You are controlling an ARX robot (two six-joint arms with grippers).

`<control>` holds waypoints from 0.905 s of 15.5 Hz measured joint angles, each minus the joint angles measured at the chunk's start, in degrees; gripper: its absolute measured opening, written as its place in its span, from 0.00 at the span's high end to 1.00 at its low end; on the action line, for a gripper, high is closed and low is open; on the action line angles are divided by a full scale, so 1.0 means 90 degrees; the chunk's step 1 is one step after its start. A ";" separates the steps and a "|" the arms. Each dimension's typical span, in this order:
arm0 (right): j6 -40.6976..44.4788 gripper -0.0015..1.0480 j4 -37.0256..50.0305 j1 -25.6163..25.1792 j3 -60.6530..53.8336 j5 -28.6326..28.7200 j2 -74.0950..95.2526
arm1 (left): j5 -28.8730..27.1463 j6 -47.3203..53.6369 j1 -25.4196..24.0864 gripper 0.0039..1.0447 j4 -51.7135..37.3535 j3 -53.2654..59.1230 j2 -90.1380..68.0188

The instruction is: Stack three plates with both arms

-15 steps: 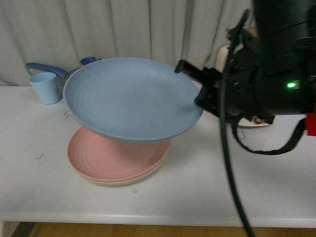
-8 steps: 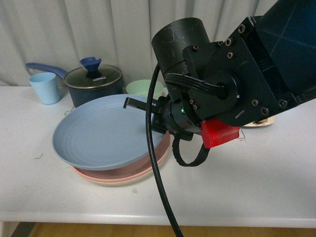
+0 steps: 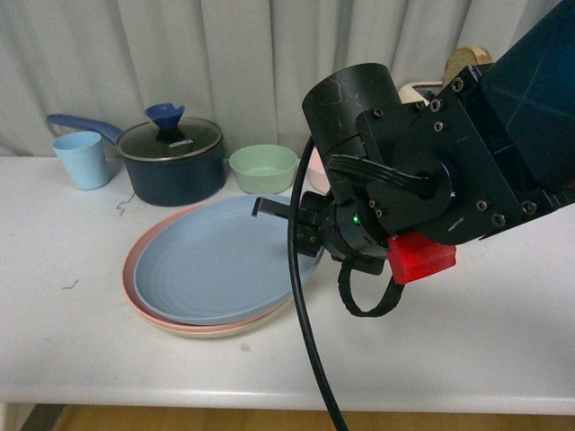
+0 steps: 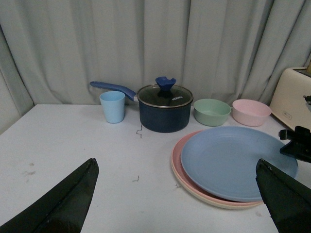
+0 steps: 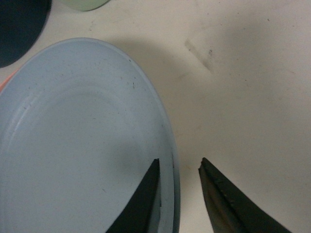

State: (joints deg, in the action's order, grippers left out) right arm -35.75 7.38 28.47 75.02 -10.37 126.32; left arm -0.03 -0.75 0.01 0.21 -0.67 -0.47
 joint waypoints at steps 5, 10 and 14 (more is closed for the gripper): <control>0.0046 0.14 0.0299 -0.0134 -0.0301 0.0780 -0.0539 | -0.0002 0.0000 0.0000 0.06 -0.0002 0.0000 0.0000; 0.2305 0.35 0.4498 -0.1115 -0.3313 -0.0510 -0.3157 | -0.0002 0.0000 0.0000 0.06 0.0005 0.0000 0.0000; 0.3801 0.82 0.3344 -0.2771 -0.5513 0.0731 -0.6654 | 0.0002 0.0000 0.0000 0.06 -0.0002 0.0000 0.0000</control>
State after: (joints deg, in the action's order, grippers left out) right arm -1.54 37.47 3.53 25.41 -3.79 66.43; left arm -0.01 -0.75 0.01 0.19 -0.67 -0.47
